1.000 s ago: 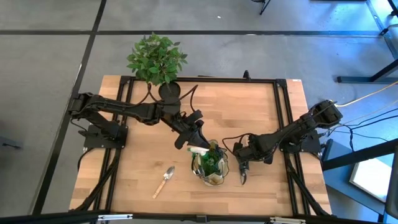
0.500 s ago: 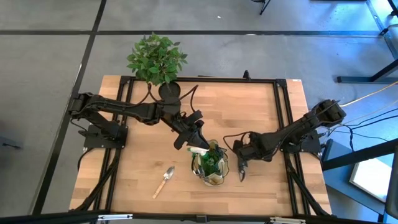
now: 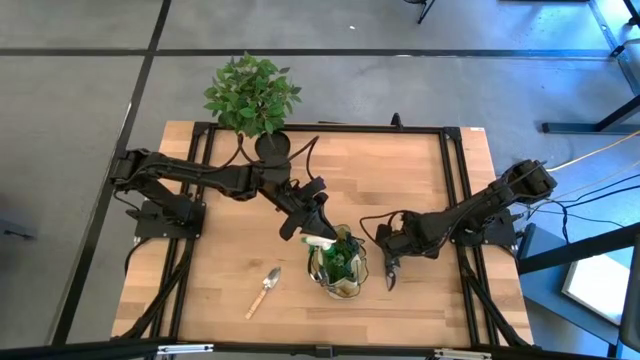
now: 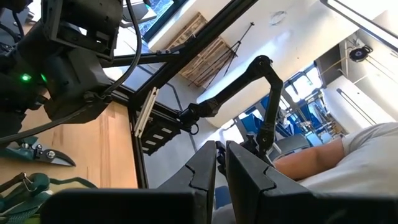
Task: Pick & Place Garden tools in Gardening bag
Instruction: Put the green shear scissors into the brown gardening bag
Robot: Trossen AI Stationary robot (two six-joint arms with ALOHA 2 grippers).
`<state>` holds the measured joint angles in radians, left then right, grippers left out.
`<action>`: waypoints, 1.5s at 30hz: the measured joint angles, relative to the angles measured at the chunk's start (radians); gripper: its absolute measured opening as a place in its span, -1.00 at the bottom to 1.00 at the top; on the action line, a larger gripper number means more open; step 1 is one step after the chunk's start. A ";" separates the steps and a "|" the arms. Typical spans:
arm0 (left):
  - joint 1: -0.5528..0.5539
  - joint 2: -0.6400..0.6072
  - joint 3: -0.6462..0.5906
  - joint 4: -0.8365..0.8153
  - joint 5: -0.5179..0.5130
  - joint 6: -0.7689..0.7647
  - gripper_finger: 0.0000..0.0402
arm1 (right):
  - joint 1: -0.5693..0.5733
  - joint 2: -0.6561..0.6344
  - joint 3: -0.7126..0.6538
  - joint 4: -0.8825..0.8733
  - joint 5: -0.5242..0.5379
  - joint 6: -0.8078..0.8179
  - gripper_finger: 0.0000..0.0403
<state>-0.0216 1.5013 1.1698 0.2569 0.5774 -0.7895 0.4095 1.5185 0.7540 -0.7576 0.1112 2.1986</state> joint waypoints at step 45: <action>0.007 0.000 0.000 -0.255 -0.246 0.112 -0.84 | 0.001 -0.231 0.068 -0.301 0.040 -0.034 -0.80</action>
<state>-0.0141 1.5013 1.1698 0.0019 0.3313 -0.6776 0.4102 1.2873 0.8217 -1.0586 0.1517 2.1651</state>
